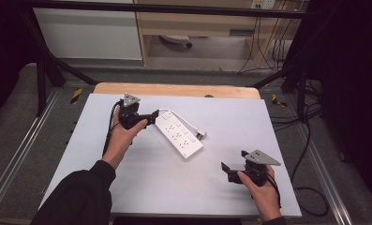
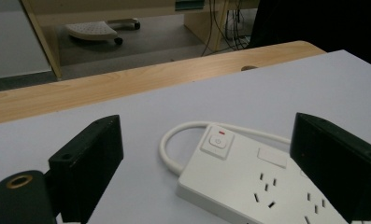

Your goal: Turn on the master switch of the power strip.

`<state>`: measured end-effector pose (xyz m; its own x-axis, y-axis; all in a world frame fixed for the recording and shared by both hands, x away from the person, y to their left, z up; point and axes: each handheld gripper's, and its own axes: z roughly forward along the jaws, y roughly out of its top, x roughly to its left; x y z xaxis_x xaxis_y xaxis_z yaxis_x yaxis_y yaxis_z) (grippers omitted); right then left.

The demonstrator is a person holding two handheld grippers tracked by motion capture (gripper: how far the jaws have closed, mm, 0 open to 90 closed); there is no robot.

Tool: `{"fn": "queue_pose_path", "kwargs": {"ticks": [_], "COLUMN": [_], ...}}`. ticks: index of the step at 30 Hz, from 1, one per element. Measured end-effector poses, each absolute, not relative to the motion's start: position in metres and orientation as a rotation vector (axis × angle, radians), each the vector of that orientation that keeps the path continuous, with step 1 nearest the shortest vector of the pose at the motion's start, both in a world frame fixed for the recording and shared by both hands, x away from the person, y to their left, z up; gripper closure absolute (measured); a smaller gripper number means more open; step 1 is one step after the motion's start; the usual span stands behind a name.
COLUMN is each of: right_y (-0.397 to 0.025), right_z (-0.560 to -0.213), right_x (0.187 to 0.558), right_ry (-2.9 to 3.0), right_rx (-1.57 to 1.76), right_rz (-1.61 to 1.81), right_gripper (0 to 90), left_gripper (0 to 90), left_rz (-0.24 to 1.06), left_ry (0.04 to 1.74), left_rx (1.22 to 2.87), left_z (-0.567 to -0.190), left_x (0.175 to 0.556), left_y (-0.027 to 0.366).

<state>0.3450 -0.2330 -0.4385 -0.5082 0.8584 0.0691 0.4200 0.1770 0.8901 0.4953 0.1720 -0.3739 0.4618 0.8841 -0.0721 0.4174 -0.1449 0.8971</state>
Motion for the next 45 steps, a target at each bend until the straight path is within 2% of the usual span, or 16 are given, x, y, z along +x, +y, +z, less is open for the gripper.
{"fn": "queue_pose_path", "kwargs": {"ticks": [5, 25, 37, 42, 45], "right_y": [-0.232, -0.231, -0.231, -0.231, -0.231], "right_z": [-0.438, -0.438, -0.438, -0.437, -0.437], "right_x": [0.345, 0.347, 0.347, 0.346, 0.346], "right_ry": [2.014, 2.019, 2.020, 2.019, 2.018], "right_rx": [1.194, 1.184, 1.180, 1.180, 1.183], "right_rz": [1.288, 1.295, 1.291, 1.288, 1.290], "right_gripper": [6.3, 5.8, 6.0, 6.1, 6.3], "left_gripper": [10.2, 10.7, 21.1, 33.2, 39.9], "left_rz": [0.685, 0.666, 0.690, 0.707, 0.648], "left_ry": [1.118, 1.165, 1.175, 1.193, 1.191], "left_rx": [1.814, 1.801, 1.793, 1.765, 1.738], "left_z": [-0.375, -0.391, -0.393, -0.391, -0.392], "left_x": [0.501, 0.526, 0.530, 0.532, 0.534], "left_y": [0.169, 0.156, 0.151, 0.151, 0.150]}}
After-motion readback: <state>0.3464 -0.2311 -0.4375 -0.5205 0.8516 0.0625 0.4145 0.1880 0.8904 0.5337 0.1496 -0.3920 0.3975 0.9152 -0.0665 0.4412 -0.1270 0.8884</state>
